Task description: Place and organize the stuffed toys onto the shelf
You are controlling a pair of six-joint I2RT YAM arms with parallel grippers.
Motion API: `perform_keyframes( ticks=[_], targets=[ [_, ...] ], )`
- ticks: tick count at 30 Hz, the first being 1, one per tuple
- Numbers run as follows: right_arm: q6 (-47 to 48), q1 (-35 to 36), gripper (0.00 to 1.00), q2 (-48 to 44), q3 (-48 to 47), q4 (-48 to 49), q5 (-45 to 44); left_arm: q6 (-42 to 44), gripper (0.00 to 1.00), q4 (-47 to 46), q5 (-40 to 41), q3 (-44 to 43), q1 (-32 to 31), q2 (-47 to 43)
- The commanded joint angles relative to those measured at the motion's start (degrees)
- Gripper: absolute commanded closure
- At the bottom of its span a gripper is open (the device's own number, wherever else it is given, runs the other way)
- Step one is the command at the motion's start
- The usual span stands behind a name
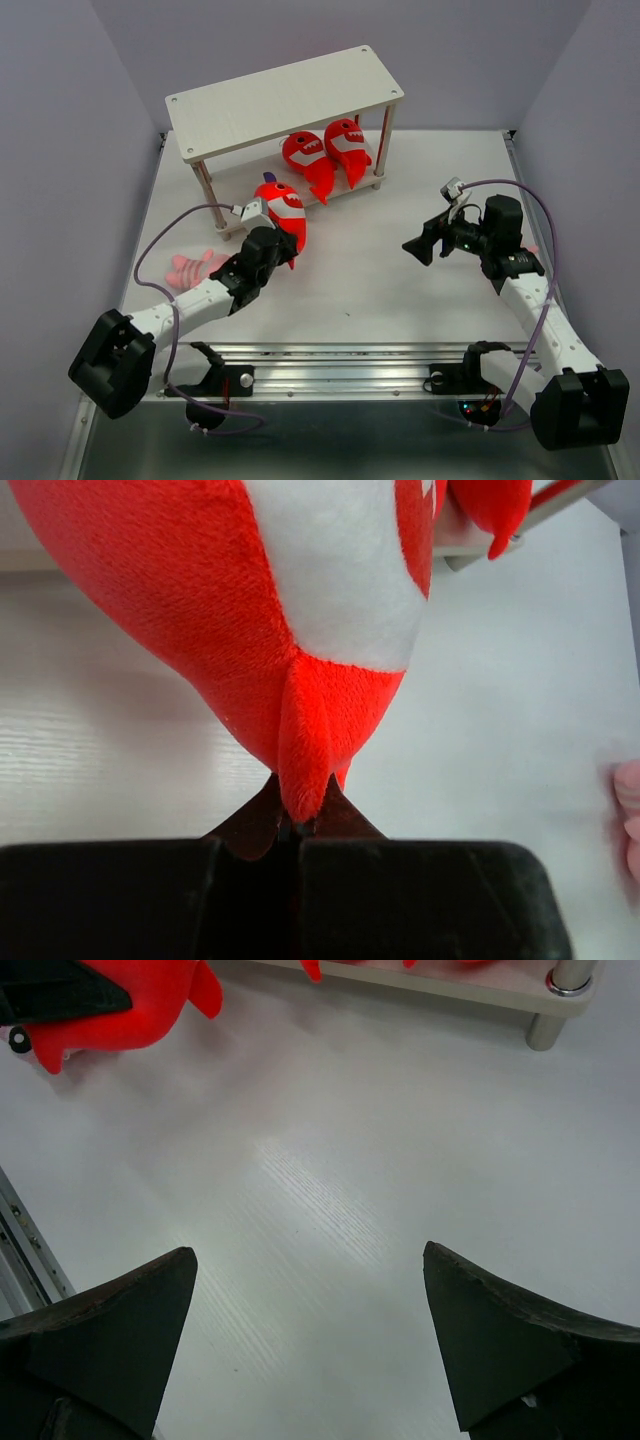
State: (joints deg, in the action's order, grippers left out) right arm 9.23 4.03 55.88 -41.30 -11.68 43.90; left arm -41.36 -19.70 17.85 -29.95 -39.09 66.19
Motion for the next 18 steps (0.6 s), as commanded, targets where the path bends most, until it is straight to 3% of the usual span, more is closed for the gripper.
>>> perform_keyframes(
  ticks=[1, 18],
  targets=[
    [0.96, -0.52, 0.0, -0.77, -2.21, 0.17, -0.66, 2.6, 1.0, -0.95, 2.28, -5.11, 3.05, 1.04],
    [1.4, -1.04, 0.0, 0.2, -2.38, -0.27, -1.27, 6.47, 1.0, -3.5, 1.23, -14.43, 9.47, 13.51]
  ],
)
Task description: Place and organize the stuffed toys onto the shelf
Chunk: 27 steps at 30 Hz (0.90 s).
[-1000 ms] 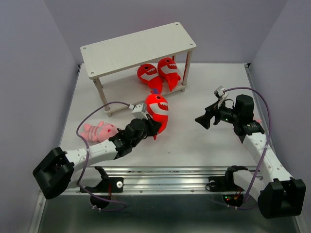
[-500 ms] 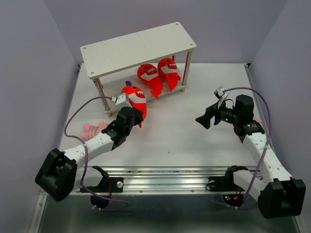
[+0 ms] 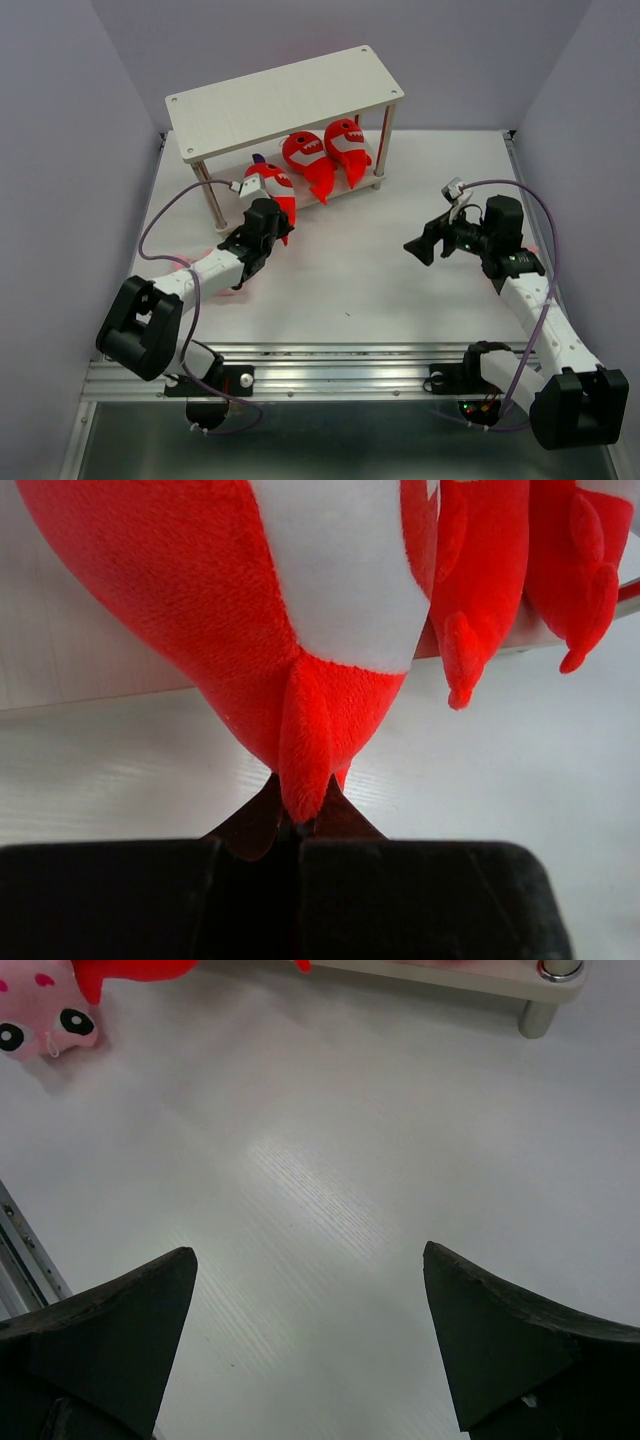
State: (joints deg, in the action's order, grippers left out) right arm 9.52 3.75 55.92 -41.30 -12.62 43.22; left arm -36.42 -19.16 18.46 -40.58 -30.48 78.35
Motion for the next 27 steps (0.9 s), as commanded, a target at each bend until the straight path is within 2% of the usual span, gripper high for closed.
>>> perform_keyframes(
  ticks=[1, 23, 27],
  targets=[
    [1.2, -0.76, 0.0, 0.24, -2.47, 0.67, -0.6, 1.53, 1.0, -4.13, 0.61, -4.16, 1.12, 1.89],
    [1.82, -0.76, 0.0, 0.94, -2.56, 0.14, -1.47, -1.46, 1.0, -3.34, 1.84, -12.42, 4.82, 10.95],
    [1.82, -0.76, 0.0, 1.03, -2.56, 0.23, -1.47, -1.63, 0.96, -2.64, 2.55, -13.74, 4.99, 12.79]
  ],
)
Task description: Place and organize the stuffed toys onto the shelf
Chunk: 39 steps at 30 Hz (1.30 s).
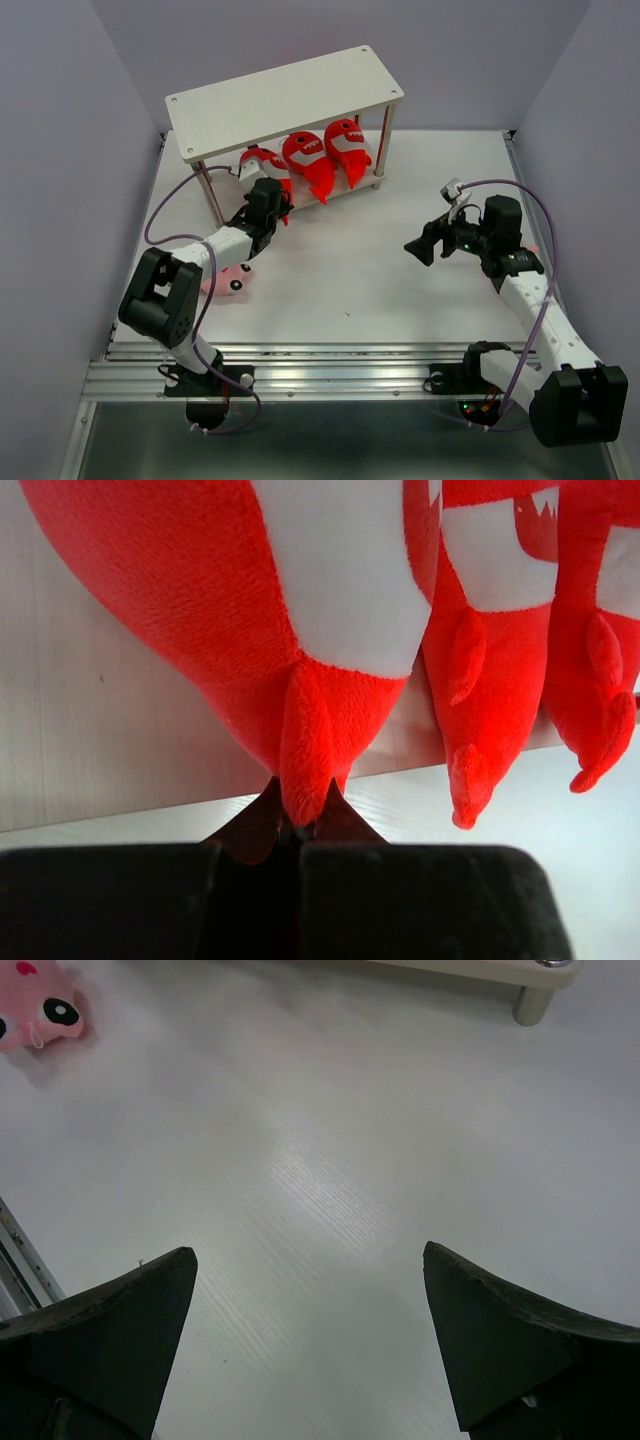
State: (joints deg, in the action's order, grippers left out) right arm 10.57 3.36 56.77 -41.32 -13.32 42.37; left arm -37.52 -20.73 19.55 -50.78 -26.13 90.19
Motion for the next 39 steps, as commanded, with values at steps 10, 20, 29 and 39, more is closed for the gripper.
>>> perform_keyframes(
  ticks=[10, 20, 29, 39],
  targets=[
    [0.94, -0.37, 0.0, 0.09, -2.62, 0.75, -0.8, -0.01, 0.81, 1.83, 2.07, -7.4, 1.7, 4.29],
    [0.95, -0.89, 0.0, 0.18, -2.62, 0.75, -0.97, 0.34, 0.38, 4.03, 0.84, -7.84, 2.22, 4.56],
    [1.03, -0.89, 0.0, 0.18, -2.62, 0.67, -0.89, 0.95, 0.23, 3.68, -1.09, -4.33, 2.31, 0.08],
    [1.12, -0.89, 0.0, 0.36, -2.62, 0.58, -0.89, 0.69, 0.22, 3.5, -1.97, 0.6, 2.31, -5.38]
  ],
)
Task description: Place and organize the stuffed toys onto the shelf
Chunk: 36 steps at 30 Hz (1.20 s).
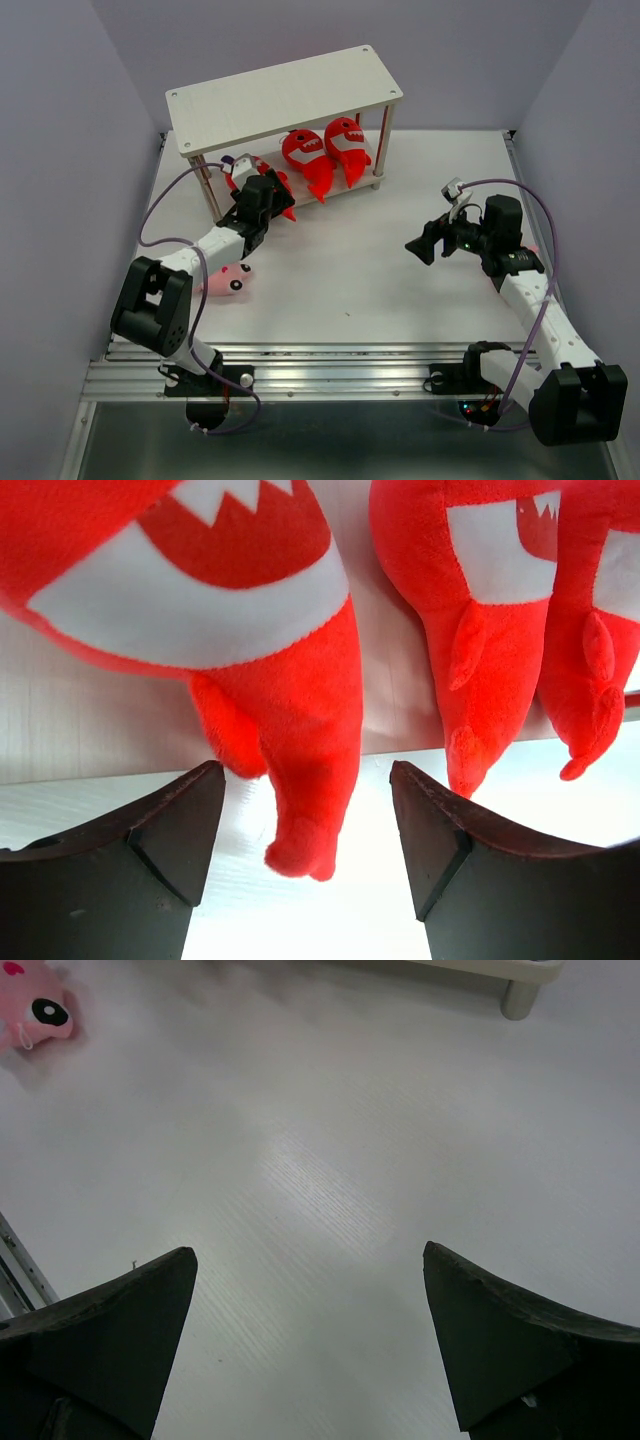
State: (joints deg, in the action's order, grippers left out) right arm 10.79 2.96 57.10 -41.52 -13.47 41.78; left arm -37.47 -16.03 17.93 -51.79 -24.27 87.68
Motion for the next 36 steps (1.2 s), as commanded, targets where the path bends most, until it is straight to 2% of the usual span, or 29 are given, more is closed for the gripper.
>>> perform_keyframes(
  ticks=[1, 8, 17, 26, 29, 30, 32, 33, 36],
  targets=[
    [0.9, -0.5, 0.0, 0.03, -2.43, 0.82, -0.3, 0.39, 0.22, -1.19, -0.53, 1.95, 0.45, -3.39],
    [0.9, -0.5, 0.0, 0.2, -2.43, 0.73, -0.3, -1.72, 0.23, -3.21, -3.08, 5.03, 0.37, -4.27],
    [0.99, -1.03, 0.0, 0.2, -2.52, 0.64, -0.12, -4.18, 0.26, -7.34, -4.57, 5.04, -0.51, -0.85],
    [1.17, -1.03, 0.0, 0.29, -2.6, 0.47, 0.06, -5.07, 0.42, -8.4, -5.19, 3.54, -0.6, 2.06],
    [1.17, -1.03, 0.0, 0.2, -2.6, 0.38, 0.14, -4.28, 0.53, -8.49, -4.84, 3.8, -0.6, 1.79],
    [1.17, -1.03, 0.0, 0.2, -2.6, 0.38, 0.23, -3.93, 0.67, -8.49, -4.84, 3.8, -0.6, 1.62],
    [1.17, -1.03, 0.0, 0.2, -2.6, 0.38, 0.14, -2.78, 0.86, -8.49, -5.1, 3.71, -0.6, 1.62],
    [1.17, -1.03, 0.0, 0.29, -2.6, 0.47, 0.14, -2.26, 1.0, -8.4, -5.54, 3.37, -0.51, 1.62],
    [1.25, -1.03, 0.0, 0.2, -2.6, 0.38, -0.03, 0.11, 1.0, -7.09, -5.72, 2.31, -0.51, 1.62]
  ],
)
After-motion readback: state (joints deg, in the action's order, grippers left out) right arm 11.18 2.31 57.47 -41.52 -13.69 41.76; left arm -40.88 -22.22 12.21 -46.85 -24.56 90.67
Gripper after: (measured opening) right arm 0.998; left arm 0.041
